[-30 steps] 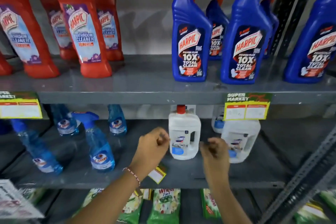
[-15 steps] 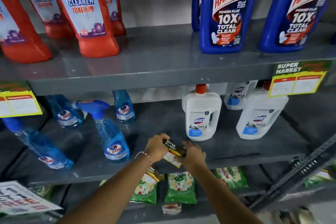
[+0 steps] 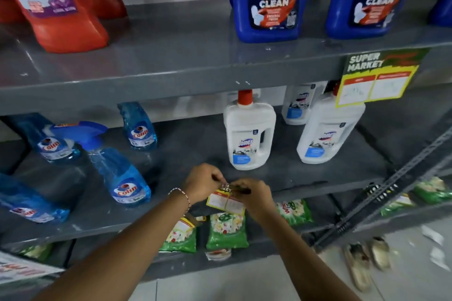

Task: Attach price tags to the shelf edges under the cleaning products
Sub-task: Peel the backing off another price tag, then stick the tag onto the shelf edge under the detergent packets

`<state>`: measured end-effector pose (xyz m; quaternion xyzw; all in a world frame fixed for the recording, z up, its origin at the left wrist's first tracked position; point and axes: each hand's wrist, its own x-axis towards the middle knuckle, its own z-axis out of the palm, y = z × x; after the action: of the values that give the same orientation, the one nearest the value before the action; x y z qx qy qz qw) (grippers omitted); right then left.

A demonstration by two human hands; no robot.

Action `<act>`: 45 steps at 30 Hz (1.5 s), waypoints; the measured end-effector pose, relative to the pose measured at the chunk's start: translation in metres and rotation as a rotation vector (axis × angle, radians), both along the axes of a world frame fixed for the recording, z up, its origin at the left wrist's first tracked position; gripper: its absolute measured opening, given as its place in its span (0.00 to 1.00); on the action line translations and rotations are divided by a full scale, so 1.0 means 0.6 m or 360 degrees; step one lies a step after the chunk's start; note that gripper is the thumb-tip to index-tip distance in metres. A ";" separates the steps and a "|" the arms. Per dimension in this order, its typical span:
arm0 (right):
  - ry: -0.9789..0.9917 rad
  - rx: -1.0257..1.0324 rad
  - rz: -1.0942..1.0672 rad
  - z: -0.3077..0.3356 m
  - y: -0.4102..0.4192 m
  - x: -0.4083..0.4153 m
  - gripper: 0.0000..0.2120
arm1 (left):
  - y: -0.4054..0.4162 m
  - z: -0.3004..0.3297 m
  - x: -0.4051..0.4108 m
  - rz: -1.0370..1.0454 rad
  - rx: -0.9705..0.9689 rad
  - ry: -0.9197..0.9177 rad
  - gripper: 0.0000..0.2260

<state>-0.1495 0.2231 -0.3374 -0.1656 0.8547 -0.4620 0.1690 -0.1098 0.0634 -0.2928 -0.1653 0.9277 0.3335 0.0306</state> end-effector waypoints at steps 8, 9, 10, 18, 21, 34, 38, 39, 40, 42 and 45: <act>0.0454 0.0047 -0.0189 -0.022 0.188 -0.042 0.07 | 0.198 -0.027 -0.026 0.0005 0.0051 0.0140 0.04; 0.0449 0.0060 -0.0208 -0.025 0.207 -0.049 0.07 | 0.220 -0.034 -0.032 0.0004 0.0059 0.0124 0.04; 0.0429 0.0081 -0.0230 -0.030 0.223 -0.056 0.08 | 0.239 -0.040 -0.038 0.0011 0.0052 0.0110 0.03; 0.0450 0.0158 -0.0228 -0.054 0.271 -0.090 0.11 | 0.307 -0.063 -0.072 0.0194 -0.0005 0.0032 0.03; 0.0599 0.0194 -0.0246 -0.049 0.269 -0.090 0.08 | 0.305 -0.062 -0.075 0.0176 -0.0127 -0.0014 0.03; 0.0736 0.0128 -0.0402 -0.045 0.262 -0.053 0.08 | 0.124 -0.006 0.031 -0.0005 -0.0488 -0.0226 0.08; 0.0736 0.0004 -0.0180 -0.048 0.206 -0.008 0.10 | 0.005 0.013 0.104 0.0091 -0.0776 -0.0525 0.16; 0.0737 -0.0022 -0.0111 -0.047 0.191 0.005 0.10 | -0.015 0.012 0.118 0.0108 -0.0766 -0.0544 0.16; 0.0743 -0.0031 -0.0036 -0.046 0.175 0.018 0.10 | -0.028 0.011 0.130 0.0113 -0.0737 -0.0533 0.13; 0.0722 -0.0030 0.0095 -0.045 0.145 0.043 0.10 | -0.042 0.003 0.148 0.0110 -0.0706 -0.0432 0.08; 0.0610 0.0023 0.0262 -0.045 0.103 0.072 0.08 | -0.051 -0.013 0.167 0.0093 -0.0664 -0.0220 0.06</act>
<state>-0.1061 0.2851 -0.3646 -0.3186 0.8581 -0.4006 0.0416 -0.0096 0.0325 -0.3005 -0.2174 0.9670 0.1229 0.0496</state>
